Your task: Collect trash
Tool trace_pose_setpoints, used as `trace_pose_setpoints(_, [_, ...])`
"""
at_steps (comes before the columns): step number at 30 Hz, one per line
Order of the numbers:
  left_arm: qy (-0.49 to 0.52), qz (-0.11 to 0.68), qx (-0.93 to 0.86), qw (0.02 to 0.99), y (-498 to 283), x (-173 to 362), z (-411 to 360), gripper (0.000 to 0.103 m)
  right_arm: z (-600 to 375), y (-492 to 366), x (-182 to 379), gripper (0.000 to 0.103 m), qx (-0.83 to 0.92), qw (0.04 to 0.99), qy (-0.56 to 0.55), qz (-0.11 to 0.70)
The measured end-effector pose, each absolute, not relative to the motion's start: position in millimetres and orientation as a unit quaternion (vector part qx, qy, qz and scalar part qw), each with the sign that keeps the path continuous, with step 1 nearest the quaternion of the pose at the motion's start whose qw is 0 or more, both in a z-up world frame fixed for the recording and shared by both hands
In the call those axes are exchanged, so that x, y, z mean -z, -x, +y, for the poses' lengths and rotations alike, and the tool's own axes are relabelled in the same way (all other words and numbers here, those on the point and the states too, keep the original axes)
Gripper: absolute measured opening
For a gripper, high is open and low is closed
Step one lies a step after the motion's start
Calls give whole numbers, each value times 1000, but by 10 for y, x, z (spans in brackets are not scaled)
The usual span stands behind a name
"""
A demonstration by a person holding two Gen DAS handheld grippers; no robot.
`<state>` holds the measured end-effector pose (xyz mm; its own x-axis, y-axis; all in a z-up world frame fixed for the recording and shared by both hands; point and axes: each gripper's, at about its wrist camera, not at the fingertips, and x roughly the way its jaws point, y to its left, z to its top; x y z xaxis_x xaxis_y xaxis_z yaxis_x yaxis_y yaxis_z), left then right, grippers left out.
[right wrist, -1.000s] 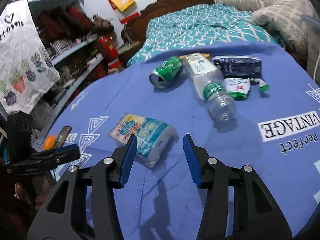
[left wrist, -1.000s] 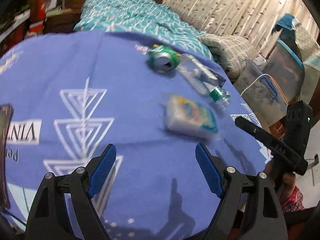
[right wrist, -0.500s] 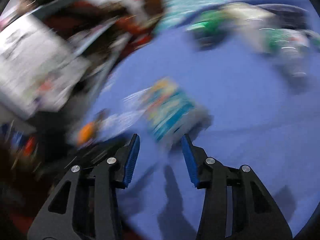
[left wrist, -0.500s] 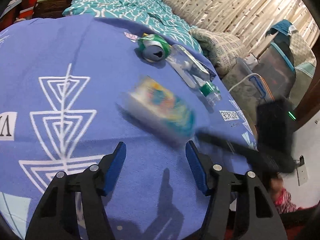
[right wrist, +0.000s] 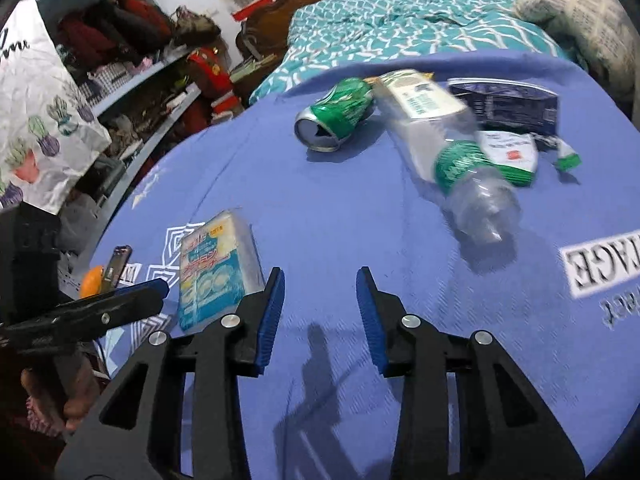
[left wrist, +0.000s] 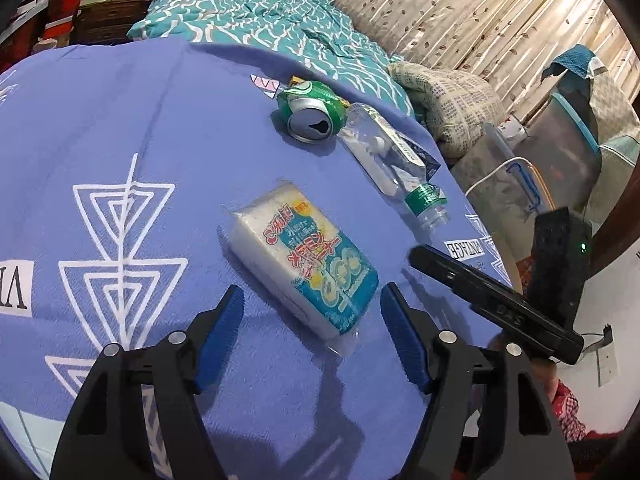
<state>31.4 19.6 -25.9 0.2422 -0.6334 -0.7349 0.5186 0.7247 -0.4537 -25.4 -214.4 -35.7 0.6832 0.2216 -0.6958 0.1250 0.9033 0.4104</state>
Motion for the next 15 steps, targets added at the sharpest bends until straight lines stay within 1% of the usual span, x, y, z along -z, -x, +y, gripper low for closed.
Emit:
trace_pose_setpoints(3, [58,504,349,788,-364,292,205,69,-1899,68,424,40,-57,882,-213,418])
trace_pose_setpoints(5, [62,507,341,789,-391,303,231,69,-1605,145,422,40,-121,871,-219,423])
trace_pose_setpoints(7, [64,507,334,792,-405,294,246,70,-1483,242,351,41,-145,874,-207,416])
trace_pose_setpoints(11, [49,499,330,799,-413,257,185,71,-1807,378,140,42,-87,895,-221,378])
trace_pose_setpoints(13, [37,494,330,803,-411,245,119,71,-1972,316,13,42,-68,901,-213,371])
trace_pose_setpoints(15, [23,487,329,809,-398,242,40,74,-2115,169,-161,42,-54,905,-200,371])
